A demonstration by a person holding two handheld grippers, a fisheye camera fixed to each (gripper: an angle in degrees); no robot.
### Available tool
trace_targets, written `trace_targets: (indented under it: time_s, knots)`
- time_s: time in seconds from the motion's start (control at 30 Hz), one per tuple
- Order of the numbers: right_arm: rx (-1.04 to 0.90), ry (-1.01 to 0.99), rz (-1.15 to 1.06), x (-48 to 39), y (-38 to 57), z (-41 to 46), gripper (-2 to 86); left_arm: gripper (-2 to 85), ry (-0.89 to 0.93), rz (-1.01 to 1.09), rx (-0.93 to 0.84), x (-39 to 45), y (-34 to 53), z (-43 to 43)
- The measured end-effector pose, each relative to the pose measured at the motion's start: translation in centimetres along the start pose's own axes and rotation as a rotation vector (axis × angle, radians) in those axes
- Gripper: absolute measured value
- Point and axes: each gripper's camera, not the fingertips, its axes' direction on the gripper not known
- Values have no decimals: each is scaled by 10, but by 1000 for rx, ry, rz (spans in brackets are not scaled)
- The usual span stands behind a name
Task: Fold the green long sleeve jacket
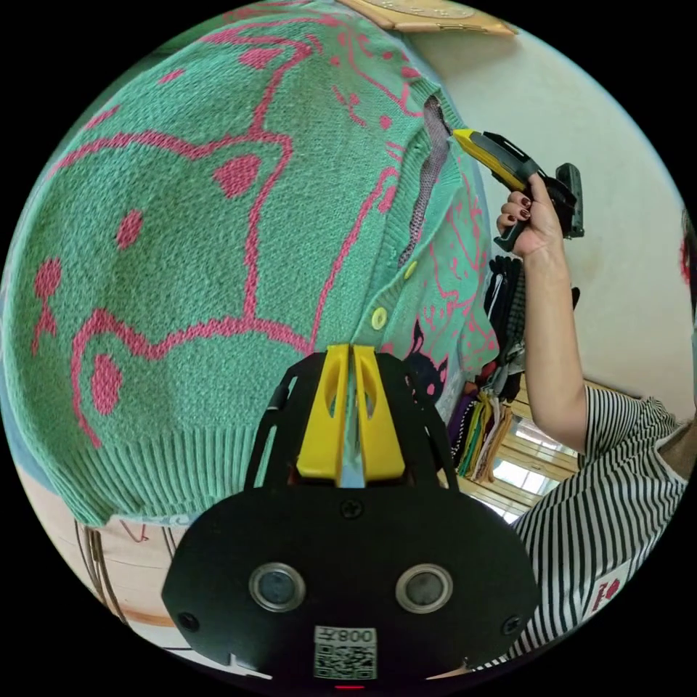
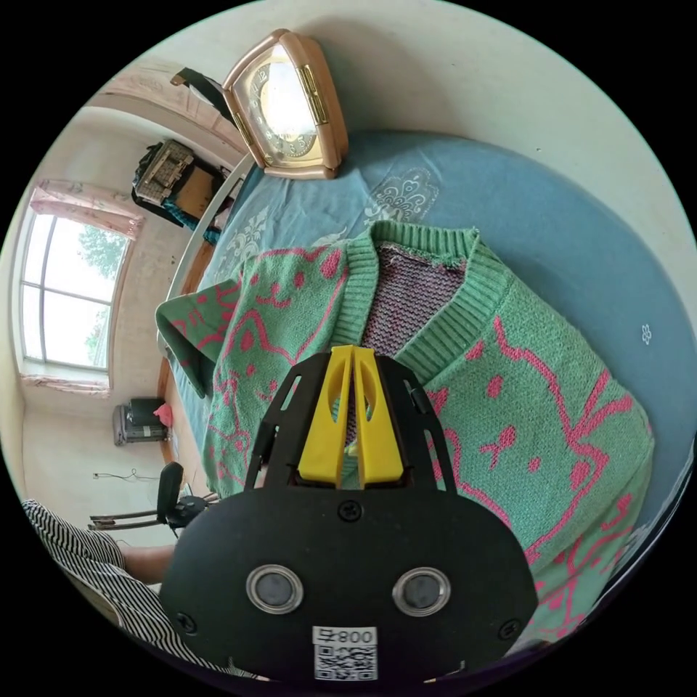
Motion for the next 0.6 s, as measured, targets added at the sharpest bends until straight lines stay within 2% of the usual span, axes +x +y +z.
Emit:
trace_targets:
  time_s: [0.2,0.3,0.4,0.6]
  knots:
    - [30,-3,-36,-18,16,-13,1,55,-30,44,-31,-3,-6,-10]
    - [40,4,-31,-23,40,-21,4,71,-37,61,-103,-5,-9,-6]
    - [-50,-30,-34,-34,69,-11,10,72,-67,59,-169,-9,-9,0]
    - [-381,-23,-143,-83,166,25,35,35,-92,49,-246,-21,-21,8]
